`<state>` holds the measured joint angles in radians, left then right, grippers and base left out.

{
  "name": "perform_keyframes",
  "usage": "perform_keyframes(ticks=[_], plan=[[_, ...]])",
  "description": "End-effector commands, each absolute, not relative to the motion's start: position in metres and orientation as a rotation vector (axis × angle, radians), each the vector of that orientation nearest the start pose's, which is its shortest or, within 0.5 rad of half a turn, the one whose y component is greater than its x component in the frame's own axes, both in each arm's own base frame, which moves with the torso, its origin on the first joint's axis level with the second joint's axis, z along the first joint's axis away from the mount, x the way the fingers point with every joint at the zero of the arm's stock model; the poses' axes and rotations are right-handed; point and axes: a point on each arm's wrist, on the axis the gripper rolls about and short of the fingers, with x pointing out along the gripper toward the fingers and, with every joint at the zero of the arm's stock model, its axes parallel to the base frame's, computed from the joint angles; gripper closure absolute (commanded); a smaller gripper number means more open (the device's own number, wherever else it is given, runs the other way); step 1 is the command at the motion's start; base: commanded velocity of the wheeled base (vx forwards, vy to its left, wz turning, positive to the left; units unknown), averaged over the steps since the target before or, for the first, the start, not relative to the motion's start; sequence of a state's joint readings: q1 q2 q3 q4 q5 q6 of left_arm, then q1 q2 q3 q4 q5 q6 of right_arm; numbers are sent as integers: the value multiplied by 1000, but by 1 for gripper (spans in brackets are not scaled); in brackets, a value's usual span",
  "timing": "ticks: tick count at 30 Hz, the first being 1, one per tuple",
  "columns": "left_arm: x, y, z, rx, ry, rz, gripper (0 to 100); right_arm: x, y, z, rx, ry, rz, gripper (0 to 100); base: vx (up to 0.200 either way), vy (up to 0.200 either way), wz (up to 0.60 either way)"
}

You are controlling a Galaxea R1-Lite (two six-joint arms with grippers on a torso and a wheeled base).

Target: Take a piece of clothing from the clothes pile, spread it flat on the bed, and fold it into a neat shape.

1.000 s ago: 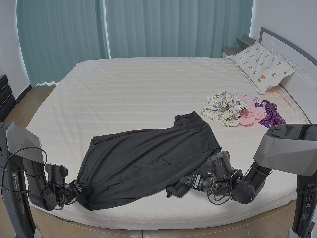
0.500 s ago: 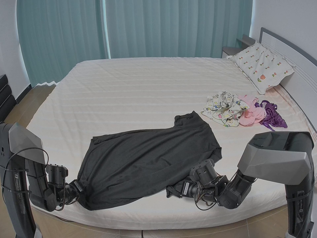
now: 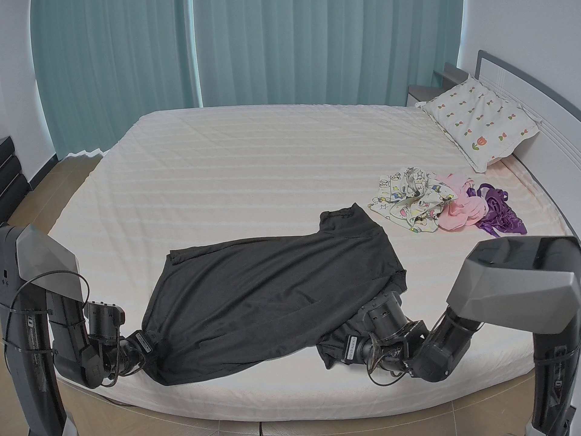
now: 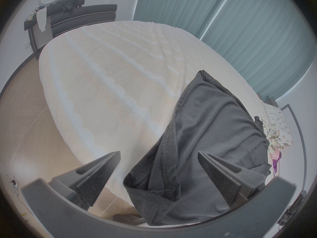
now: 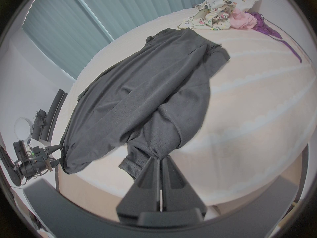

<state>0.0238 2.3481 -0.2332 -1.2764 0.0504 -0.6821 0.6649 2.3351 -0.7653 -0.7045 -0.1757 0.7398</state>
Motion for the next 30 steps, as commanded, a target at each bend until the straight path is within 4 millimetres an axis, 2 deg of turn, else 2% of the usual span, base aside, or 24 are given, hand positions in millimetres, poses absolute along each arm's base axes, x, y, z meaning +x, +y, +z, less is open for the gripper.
perform_keyframes(ticks=[1, 5, 6, 10, 14, 22, 23, 30], plan=[[248, 6, -50, -625, 794, 350, 0, 250, 165, 22, 300, 909, 149, 100, 0, 0, 0], [247, 6, -50, -623, 800, 352, 0, 227, 145, 36, 282, 972, 159, 100, 0, 0, 0], [247, 6, -50, -623, 800, 352, 0, 227, 145, 36, 282, 972, 159, 100, 0, 0, 0], [240, 1, -51, -610, 828, 341, 0, 205, 130, 40, 232, 1041, 140, 100, 0, 0, 0], [236, -4, -51, -599, 848, 326, 0, 194, 125, 35, 176, 1111, 124, 100, 0, 0, 0], [231, -7, -51, -590, 868, 319, 0, 186, 121, 16, 123, 1199, 91, 100, 0, 0, 0], [232, -7, -51, -591, 866, 318, 0, 185, 120, 15, 119, 1206, 88, 0, 0, 0, 0], [233, -18, -47, -582, 857, 267, 0, 191, 116, 19, 163, 1176, 72, 0, 0, 0, 0]])
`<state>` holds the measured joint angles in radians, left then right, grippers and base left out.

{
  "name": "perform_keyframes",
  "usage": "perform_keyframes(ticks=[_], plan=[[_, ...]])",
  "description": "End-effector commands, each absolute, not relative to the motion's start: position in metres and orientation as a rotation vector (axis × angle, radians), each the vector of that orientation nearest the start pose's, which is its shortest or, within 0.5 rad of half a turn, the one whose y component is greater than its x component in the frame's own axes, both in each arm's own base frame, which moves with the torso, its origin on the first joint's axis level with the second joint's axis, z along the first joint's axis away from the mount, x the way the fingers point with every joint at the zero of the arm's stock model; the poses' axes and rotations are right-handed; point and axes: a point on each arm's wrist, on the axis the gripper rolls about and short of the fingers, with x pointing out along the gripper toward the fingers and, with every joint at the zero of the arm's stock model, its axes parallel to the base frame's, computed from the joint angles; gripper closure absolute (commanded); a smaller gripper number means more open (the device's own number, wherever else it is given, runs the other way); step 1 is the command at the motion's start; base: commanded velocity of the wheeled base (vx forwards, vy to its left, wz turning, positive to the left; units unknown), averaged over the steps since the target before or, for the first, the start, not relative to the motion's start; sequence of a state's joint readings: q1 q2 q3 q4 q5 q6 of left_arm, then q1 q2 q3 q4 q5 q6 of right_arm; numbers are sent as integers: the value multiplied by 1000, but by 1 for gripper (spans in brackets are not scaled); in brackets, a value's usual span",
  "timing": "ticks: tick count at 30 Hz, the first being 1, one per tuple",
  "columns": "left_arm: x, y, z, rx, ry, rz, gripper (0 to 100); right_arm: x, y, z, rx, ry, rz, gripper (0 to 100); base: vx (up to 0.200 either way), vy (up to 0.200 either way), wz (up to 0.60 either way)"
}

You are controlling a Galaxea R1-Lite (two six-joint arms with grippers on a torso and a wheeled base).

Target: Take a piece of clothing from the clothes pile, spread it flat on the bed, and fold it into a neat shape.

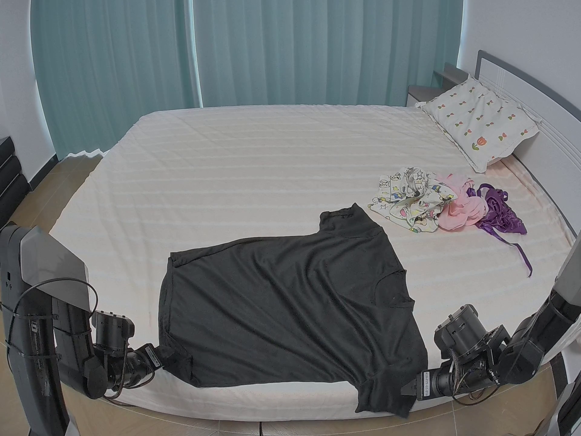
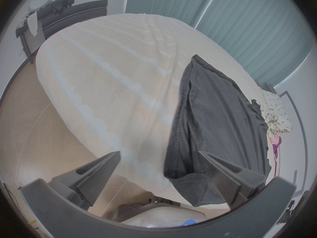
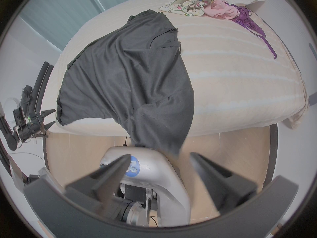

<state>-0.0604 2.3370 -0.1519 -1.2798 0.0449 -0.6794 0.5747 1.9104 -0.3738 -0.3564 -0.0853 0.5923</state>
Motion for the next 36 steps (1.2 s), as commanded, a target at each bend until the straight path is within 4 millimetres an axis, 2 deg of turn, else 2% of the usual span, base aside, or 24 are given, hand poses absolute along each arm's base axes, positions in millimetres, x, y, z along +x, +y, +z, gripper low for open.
perform_keyframes(ticks=[1, 4, 7, 14, 17, 22, 34, 36], plan=[[233, -18, -47, -582, 857, 267, 0, 191, 116, 19, 163, 1176, 72, 0, 0, 0, 0], [234, -24, -41, -579, 838, 235, 0, 198, 114, 23, 202, 1136, 68, 0, 0, 0, 0], [240, -33, -38, -569, 810, 193, 0, 213, 108, 19, 249, 1101, 37, 0, 0, 0, 0], [240, -64, -40, -474, 824, 99, 0, 219, 109, 7, 260, 1089, 35, 0, 0, 0, 0], [240, -70, -51, -366, 843, 108, 0, 220, 109, 7, 265, 1078, 39, 0, 0, 0, 0], [235, -66, -63, -233, 862, 181, 0, 220, 110, 8, 265, 1074, 44, 0, 0, 0, 0], [185, -37, -61, -63, 991, 385, 0, 216, 110, 7, 257, 1084, 44, 0, 0, 0, 0], [185, -30, -62, -34, 987, 445, 0, 216, 110, 7, 256, 1085, 45, 0, 0, 0, 0]])
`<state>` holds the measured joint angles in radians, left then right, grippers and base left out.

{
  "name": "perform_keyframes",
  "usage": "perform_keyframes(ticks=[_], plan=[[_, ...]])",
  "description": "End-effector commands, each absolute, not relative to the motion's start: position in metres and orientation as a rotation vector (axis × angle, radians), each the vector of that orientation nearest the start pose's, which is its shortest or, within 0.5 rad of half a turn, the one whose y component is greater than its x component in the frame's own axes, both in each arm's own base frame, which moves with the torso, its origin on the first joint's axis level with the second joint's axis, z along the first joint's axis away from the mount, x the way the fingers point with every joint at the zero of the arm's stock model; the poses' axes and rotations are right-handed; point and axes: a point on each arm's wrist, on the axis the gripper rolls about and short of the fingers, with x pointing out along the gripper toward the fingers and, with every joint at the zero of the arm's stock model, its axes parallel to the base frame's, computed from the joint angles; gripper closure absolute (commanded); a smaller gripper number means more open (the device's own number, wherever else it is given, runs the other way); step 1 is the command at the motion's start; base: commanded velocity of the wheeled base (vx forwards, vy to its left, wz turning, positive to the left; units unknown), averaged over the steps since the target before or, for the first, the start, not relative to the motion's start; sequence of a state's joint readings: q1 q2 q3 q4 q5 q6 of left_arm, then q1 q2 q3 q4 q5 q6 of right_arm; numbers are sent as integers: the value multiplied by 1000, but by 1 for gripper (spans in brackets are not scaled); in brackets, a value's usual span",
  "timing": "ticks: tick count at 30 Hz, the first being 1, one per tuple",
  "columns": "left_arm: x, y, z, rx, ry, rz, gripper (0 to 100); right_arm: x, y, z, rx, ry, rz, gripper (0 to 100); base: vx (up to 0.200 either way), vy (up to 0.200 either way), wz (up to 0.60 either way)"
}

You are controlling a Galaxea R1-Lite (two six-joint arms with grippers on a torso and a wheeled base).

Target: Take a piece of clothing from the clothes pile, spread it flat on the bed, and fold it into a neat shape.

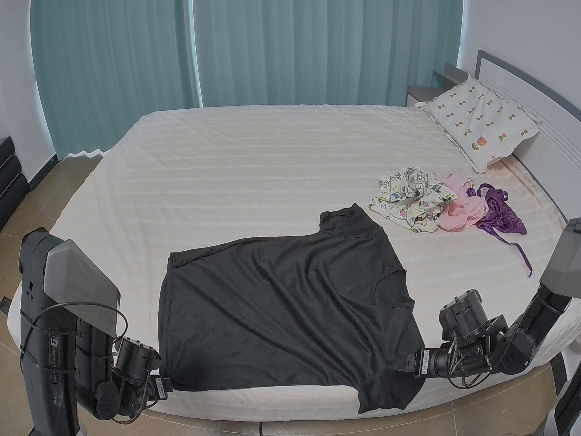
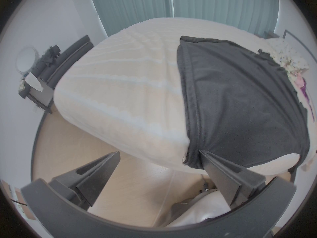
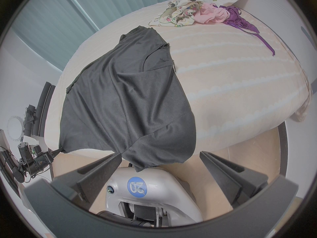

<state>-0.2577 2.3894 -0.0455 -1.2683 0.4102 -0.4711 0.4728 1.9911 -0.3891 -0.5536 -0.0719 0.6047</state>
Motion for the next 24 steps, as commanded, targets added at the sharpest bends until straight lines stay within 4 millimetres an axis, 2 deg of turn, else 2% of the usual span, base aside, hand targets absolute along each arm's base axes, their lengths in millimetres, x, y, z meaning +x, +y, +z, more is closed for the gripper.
perform_keyframes(ticks=[1, 7, 12, 16, 21, 24], plan=[[185, -26, -62, -17, 982, 480, 0, 215, 109, 6, 254, 1088, 44, 0, 0, 0, 0], [179, -10, -63, 60, 1068, 535, 0, 214, 108, 7, 257, 1087, 44, 0, 0, 0, 0], [181, -10, -50, 4, 1038, 489, 0, 215, 107, 7, 261, 1087, 39, 0, 0, 0, 0], [174, -8, -37, -10, 1082, 452, 0, 219, 107, 10, 273, 1067, 39, 0, 0, 0, 0], [173, -2, -31, -5, 1081, 459, 0, 227, 105, 11, 305, 1013, 38, 0, 0, 0, 0], [174, 0, -28, -63, 1080, 408, 0, 233, 102, 14, 351, 961, 32, 0, 0, 0, 0]])
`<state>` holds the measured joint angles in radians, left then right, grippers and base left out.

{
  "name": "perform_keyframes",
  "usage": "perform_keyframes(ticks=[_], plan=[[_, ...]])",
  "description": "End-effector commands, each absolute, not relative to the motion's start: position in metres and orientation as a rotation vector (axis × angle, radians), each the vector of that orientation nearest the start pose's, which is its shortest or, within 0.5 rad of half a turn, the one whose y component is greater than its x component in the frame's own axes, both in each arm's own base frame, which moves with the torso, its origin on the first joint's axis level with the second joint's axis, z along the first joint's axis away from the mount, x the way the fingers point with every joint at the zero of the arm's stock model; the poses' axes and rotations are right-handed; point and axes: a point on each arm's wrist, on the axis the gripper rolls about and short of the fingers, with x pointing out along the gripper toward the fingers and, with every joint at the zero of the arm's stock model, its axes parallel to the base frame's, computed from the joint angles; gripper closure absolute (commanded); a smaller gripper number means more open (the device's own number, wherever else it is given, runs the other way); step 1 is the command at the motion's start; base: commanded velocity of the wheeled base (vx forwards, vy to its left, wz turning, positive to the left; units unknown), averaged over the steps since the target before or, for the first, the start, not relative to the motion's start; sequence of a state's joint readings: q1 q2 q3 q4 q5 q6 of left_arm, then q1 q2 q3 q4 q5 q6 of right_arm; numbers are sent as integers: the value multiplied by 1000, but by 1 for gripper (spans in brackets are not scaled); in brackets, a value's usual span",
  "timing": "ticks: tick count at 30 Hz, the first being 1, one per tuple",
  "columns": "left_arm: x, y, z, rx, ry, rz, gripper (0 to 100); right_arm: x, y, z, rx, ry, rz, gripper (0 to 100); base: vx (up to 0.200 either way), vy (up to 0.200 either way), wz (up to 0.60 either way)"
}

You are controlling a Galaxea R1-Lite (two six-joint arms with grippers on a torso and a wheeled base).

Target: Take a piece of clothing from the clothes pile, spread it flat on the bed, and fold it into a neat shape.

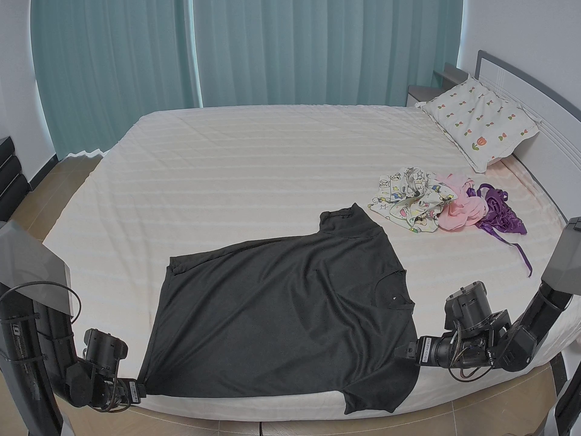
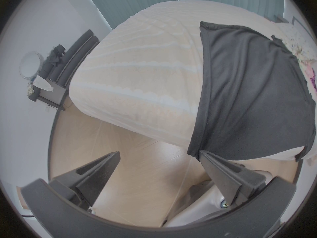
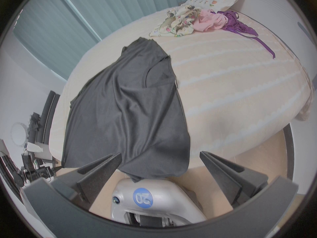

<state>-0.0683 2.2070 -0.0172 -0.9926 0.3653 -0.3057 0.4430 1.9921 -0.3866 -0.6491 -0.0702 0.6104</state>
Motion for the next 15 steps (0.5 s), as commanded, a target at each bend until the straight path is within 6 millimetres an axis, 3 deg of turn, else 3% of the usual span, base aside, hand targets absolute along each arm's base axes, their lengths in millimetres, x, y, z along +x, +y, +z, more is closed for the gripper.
perform_keyframes(ticks=[1, 11, 15], plan=[[174, 0, -27, -87, 1080, 384, 0, 235, 102, 15, 371, 951, 33, 0, 0, 0, 0], [177, 12, -29, -188, 1101, 341, 0, 241, 100, 22, 463, 916, 26, 0, 0, 0, 0], [188, 17, -19, -269, 1002, 289, 0, 240, 100, 31, 521, 909, 64, 0, 0, 0, 0]])
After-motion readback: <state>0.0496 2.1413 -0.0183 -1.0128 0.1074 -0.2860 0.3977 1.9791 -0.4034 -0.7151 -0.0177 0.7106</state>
